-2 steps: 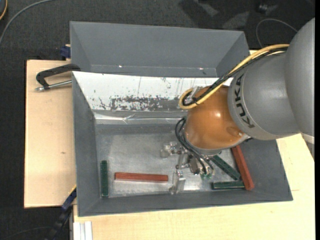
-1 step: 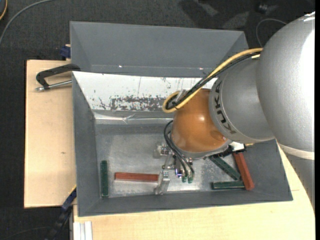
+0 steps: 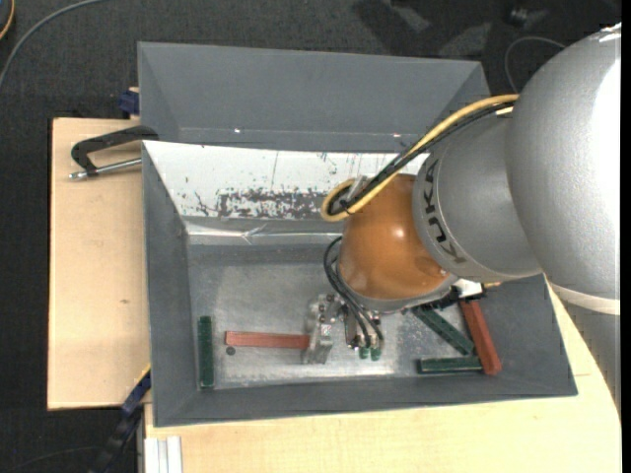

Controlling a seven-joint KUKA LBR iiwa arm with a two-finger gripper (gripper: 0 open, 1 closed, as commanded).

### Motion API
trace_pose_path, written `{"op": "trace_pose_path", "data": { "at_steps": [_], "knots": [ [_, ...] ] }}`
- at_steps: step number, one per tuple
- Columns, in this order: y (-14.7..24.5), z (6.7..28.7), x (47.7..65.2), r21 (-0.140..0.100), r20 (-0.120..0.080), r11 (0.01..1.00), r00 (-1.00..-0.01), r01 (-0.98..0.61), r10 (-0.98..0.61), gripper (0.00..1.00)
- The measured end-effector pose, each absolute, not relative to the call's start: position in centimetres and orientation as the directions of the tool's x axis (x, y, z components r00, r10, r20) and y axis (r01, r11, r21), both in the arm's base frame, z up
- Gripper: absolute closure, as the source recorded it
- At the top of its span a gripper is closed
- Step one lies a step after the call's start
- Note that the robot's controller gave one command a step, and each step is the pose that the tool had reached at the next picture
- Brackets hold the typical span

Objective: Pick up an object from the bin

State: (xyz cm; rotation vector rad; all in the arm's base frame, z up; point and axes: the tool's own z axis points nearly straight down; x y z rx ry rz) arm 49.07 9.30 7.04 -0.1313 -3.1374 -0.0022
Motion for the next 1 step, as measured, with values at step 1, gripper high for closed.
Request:
{"op": "trace_pose_path", "data": {
  "at_steps": [1],
  "knots": [
    [4.21, 22.03, 50.73, 0.003, -0.014, 0.992, -0.992, 0.127, 0.127, 1.00]
  ]
}}
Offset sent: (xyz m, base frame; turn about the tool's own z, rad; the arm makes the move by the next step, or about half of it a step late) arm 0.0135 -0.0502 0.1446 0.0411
